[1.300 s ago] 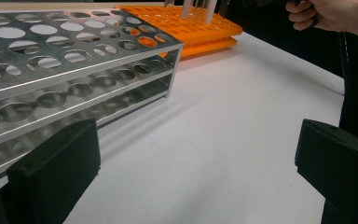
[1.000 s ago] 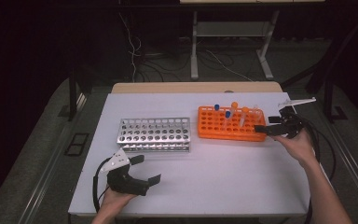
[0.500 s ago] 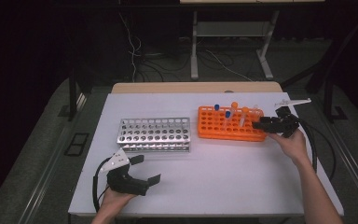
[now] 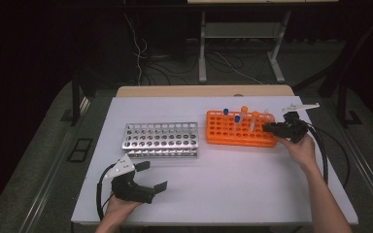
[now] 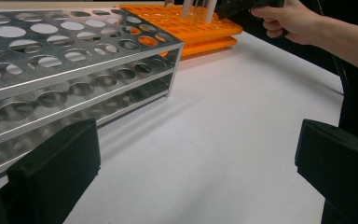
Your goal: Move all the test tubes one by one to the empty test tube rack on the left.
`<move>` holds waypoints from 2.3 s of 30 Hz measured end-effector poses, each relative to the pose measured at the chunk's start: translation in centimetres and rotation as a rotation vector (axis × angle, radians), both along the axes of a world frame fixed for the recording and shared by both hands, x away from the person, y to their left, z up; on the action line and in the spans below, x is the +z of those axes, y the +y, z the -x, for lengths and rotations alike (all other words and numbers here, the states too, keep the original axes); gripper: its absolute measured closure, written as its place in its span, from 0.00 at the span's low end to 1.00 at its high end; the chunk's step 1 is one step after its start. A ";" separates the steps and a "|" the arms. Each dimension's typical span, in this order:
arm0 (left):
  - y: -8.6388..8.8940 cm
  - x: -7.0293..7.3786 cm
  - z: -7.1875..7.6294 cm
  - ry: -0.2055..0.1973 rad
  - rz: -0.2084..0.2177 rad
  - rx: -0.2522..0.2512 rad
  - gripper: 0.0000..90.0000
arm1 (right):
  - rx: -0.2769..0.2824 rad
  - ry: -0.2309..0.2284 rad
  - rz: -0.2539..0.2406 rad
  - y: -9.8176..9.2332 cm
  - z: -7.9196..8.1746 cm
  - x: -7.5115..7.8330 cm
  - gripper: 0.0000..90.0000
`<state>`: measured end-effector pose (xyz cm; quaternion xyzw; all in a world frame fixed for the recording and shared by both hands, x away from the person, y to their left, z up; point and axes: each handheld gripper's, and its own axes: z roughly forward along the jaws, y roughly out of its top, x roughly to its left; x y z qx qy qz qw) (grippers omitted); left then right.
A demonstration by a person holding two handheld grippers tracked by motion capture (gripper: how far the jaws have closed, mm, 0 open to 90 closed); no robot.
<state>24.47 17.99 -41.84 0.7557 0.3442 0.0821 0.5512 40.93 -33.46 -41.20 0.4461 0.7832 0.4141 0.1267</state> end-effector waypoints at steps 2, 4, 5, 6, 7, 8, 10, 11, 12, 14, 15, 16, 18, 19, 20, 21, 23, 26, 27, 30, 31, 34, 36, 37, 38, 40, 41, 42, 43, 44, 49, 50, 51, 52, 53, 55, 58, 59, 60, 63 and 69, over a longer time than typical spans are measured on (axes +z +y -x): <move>0.0 0.0 0.0 0.000 0.001 0.000 0.00 | -0.001 -0.005 0.000 0.0 0.1 0.2 0.83; 0.0 0.0 0.0 0.001 0.001 0.000 0.00 | 0.000 -0.007 0.000 -0.1 0.1 0.4 0.83; 0.0 0.0 0.0 0.002 0.000 0.000 0.00 | 0.000 -0.014 0.003 -0.1 0.2 0.8 0.83; 0.0 0.0 0.0 0.002 0.000 0.000 0.00 | -0.002 -0.020 0.004 -0.1 0.3 1.0 0.83; -0.1 0.0 0.0 0.002 -0.001 -0.001 0.00 | -0.002 -0.020 0.004 -0.1 0.3 1.0 0.83; -0.1 0.1 0.0 0.003 0.000 -0.002 0.00 | -0.005 -0.032 0.005 -0.2 0.5 1.5 0.83; -0.2 0.2 0.0 0.005 -0.003 -0.006 0.00 | -0.002 -0.042 0.009 -0.3 0.6 2.1 0.83; -0.3 0.2 0.0 0.006 -0.005 -0.008 0.00 | -0.004 -0.042 0.012 -0.3 0.7 2.3 0.83; -0.3 0.3 0.0 0.007 -0.006 -0.009 0.00 | -0.004 -0.046 0.016 -0.4 0.8 2.6 0.83; -0.3 0.4 0.1 0.006 -0.006 -0.012 0.00 | -0.003 -0.045 0.009 -0.5 1.0 3.1 0.83; -0.3 0.4 0.1 0.006 -0.006 -0.012 0.00 | -0.003 -0.044 0.010 -0.6 1.1 3.3 0.83; -0.4 0.6 0.0 0.006 -0.003 -0.013 0.00 | -0.001 -0.045 0.012 -0.6 1.3 3.5 0.83; -0.4 0.7 0.0 0.005 -0.004 -0.013 0.00 | 0.002 -0.043 0.009 -0.7 1.5 3.7 0.83; -0.4 0.7 0.0 0.005 -0.006 -0.014 0.00 | 0.011 -0.042 0.006 -0.8 1.8 4.0 0.83; -0.5 0.9 -0.1 0.007 -0.006 -0.014 0.00 | 0.016 -0.039 0.004 -0.8 2.0 4.1 0.83; -0.5 0.9 -0.1 0.007 -0.006 -0.014 0.00 | 0.026 -0.036 0.003 -0.8 2.2 4.3 0.83; -0.5 1.1 -0.1 0.007 -0.008 -0.017 0.00 | 0.033 -0.031 0.005 -0.7 2.4 4.4 0.83; -0.7 1.4 -0.2 0.005 -0.012 -0.023 0.00 | 0.065 -0.020 0.017 -0.4 3.2 5.0 0.83; -0.9 1.6 -0.3 0.007 -0.016 -0.028 0.00 | 0.077 -0.018 0.019 -0.3 3.4 5.1 0.83; -1.0 1.8 -0.5 0.006 -0.020 -0.033 0.00 | 0.095 -0.017 0.028 0.1 3.9 5.4 0.83; -1.1 2.0 -0.6 0.007 -0.023 -0.036 0.00 | 0.114 -0.017 0.024 0.5 4.3 5.7 0.83; -1.4 2.5 -0.8 0.008 -0.036 -0.052 0.00 | 0.142 -0.021 0.021 1.0 4.9 6.2 0.83; -1.8 3.1 -1.1 0.010 -0.054 -0.076 0.00 | 0.160 -0.022 0.024 1.5 5.4 6.6 0.83; -1.9 3.3 -1.3 0.007 -0.060 -0.084 0.00 | 0.172 -0.021 0.020 1.7 5.6 6.8 0.83; -2.1 3.6 -1.4 0.007 -0.063 -0.092 0.00 | 0.185 -0.023 0.019 1.9 5.8 6.9 0.83; -2.5 4.0 -1.6 0.004 -0.071 -0.106 0.00 | 0.208 -0.019 0.021 2.5 6.2 7.2 0.83; -2.6 4.2 -1.8 0.000 -0.076 -0.113 0.00 | 0.220 -0.018 0.025 2.8 6.4 7.3 0.83; -2.6 4.2 -1.8 0.000 -0.076 -0.113 0.00 | 0.232 -0.016 0.030 3.2 6.5 7.5 0.83; -3.1 4.6 -2.0 -0.008 -0.081 -0.120 0.00 | 0.248 -0.019 0.035 3.6 6.7 7.6 0.83; -3.2 4.9 -2.0 -0.017 -0.084 -0.119 0.00 | 0.260 -0.018 0.034 3.9 6.8 7.7 0.83; -3.9 5.5 -2.6 -0.015 -0.095 -0.144 0.00 | 0.323 -0.025 0.033 5.7 7.3 8.3 0.83; -4.1 5.8 -2.8 -0.017 -0.105 -0.153 0.00 | 0.334 -0.025 0.034 6.1 7.4 8.3 0.83; -4.1 5.8 -2.8 -0.017 -0.105 -0.153 0.00 | 0.334 -0.025 0.034 6.1 7.4 8.3 0.83; -4.3 5.9 -2.9 -0.016 -0.105 -0.156 0.00 | 0.362 -0.025 0.036 6.9 7.5 8.5 0.83; -4.4 6.1 -3.0 -0.018 -0.106 -0.160 0.00 | 0.377 -0.021 0.035 7.2 7.6 8.5 0.83; -4.8 6.4 -3.2 -0.024 -0.114 -0.167 0.00 | 0.387 -0.018 0.038 7.6 7.7 8.6 0.83; -5.3 6.9 -3.5 -0.036 -0.123 -0.181 0.00 | 0.434 -0.016 0.047 9.1 7.9 8.8 0.83; -5.4 7.1 -3.6 -0.039 -0.128 -0.187 0.00 | 0.434 -0.016 0.047 9.1 7.9 8.8 0.83; -5.6 7.3 -3.7 -0.041 -0.132 -0.193 0.00 | 0.448 -0.015 0.043 9.4 7.9 8.8 0.83; -6.1 7.8 -4.0 -0.046 -0.144 -0.212 0.00 | 0.475 -0.013 0.040 10.3 8.0 9.1 0.83; -7.1 8.7 -4.5 -0.048 -0.165 -0.252 0.00 | 0.533 -0.009 0.042 12.2 8.2 9.2 0.83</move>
